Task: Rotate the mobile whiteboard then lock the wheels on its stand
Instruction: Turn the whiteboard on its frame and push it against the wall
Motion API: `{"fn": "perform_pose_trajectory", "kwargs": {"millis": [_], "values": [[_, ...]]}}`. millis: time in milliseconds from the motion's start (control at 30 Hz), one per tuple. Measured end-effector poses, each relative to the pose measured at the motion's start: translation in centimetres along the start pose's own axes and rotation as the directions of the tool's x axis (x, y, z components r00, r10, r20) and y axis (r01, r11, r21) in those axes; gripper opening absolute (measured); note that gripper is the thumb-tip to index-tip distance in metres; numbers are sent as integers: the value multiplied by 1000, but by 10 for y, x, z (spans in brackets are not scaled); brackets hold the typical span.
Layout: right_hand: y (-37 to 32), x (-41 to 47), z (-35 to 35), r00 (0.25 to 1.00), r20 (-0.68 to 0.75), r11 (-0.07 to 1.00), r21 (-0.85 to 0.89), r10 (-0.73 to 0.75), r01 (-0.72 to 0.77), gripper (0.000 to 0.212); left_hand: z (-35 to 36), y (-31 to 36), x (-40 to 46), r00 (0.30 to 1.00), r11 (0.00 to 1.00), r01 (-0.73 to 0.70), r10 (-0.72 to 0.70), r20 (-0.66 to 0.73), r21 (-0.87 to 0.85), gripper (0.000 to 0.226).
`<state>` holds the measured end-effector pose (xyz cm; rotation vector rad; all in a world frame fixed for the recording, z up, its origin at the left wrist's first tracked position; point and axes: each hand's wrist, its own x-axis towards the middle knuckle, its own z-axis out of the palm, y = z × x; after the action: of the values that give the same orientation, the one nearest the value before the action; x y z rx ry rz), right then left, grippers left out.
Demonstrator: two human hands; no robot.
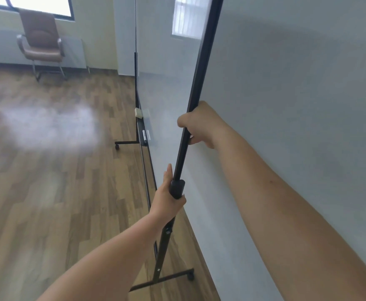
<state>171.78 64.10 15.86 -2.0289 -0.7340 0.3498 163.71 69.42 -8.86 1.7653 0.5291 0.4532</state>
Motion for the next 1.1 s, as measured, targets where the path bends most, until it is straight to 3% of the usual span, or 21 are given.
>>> {"fn": "perform_pose_trajectory", "kwargs": {"millis": [333,700,1100], "values": [[-11,173,32,998,-28,998,-14,57,-57,8,-36,-26,173,1000,1000,-7,7,21,16,120],[-22,331,68,993,-38,993,34,111,-109,8,-85,-32,329,999,996,-13,9,52,84,126],[-32,500,100,999,-19,999,21,28,-28,12,-127,-55,497,999,994,-22,18,34,107,124]]}}
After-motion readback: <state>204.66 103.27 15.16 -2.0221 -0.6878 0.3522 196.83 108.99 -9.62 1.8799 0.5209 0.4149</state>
